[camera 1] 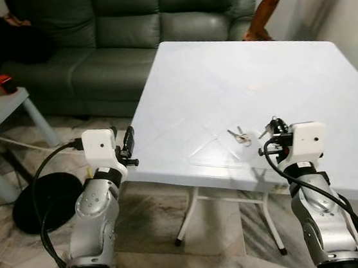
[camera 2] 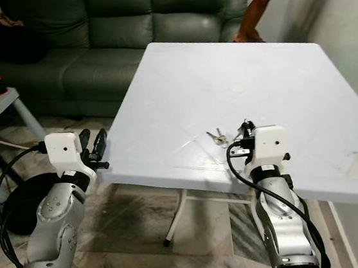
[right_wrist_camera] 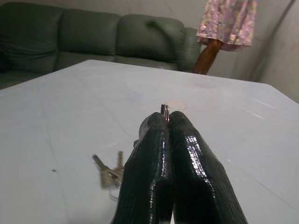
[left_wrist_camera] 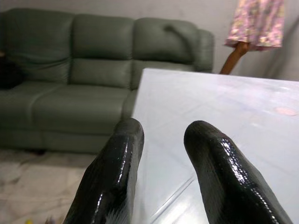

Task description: Hang keys on a hook

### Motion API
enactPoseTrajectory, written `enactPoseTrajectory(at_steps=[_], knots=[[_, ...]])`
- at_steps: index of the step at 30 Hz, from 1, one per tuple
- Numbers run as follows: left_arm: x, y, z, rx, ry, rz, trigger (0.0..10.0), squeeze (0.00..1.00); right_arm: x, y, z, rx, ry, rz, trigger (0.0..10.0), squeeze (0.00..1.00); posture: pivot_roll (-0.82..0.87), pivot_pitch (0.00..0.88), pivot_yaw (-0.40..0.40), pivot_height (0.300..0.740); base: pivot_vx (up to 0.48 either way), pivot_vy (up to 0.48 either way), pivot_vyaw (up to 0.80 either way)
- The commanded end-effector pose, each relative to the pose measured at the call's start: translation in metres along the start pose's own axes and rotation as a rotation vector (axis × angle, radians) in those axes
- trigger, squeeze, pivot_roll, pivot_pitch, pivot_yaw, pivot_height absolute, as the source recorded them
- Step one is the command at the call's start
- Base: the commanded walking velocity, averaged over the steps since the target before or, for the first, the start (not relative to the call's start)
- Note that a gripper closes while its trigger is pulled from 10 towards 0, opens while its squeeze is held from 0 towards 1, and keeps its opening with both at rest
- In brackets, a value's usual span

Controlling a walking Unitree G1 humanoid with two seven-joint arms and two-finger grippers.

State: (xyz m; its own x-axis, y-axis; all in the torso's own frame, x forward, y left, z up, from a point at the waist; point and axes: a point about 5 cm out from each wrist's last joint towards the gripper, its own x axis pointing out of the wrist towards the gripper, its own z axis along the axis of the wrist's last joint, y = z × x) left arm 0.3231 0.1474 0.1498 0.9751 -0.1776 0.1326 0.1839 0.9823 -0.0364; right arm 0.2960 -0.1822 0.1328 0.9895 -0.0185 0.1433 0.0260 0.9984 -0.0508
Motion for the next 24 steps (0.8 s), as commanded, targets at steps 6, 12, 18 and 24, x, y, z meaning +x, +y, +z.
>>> enactPoseTrajectory(at_steps=[6, 12, 18, 24], knots=[[0.004, 0.001, 0.003, -0.013, -0.011, -0.015, 10.0, 0.00, 0.009, 0.003, 0.002, 0.008, -0.013, 0.001, 10.0, 0.00, 0.11, 0.000, -0.015, 0.736, 0.000, 0.000, -0.68], [0.007, 0.007, 0.000, 0.002, -0.003, 0.013, 10.0, 0.00, 0.020, 0.012, 0.007, 0.033, -0.026, 0.015, 10.0, 0.00, 0.13, 0.000, -0.034, 0.736, 0.000, 0.000, -0.71], [0.007, 0.011, -0.006, -0.049, 0.024, 0.065, 10.0, 0.00, 0.023, 0.015, 0.008, 0.034, -0.035, 0.040, 10.0, 0.00, 0.13, 0.000, -0.045, 0.736, 0.000, 0.000, -0.73], [0.003, 0.010, -0.012, -0.057, 0.041, 0.081, 10.0, 0.00, 0.023, 0.007, 0.006, 0.030, -0.025, 0.011, 10.0, 0.00, 0.13, 0.000, -0.059, 0.736, 0.000, 0.000, -0.74]])
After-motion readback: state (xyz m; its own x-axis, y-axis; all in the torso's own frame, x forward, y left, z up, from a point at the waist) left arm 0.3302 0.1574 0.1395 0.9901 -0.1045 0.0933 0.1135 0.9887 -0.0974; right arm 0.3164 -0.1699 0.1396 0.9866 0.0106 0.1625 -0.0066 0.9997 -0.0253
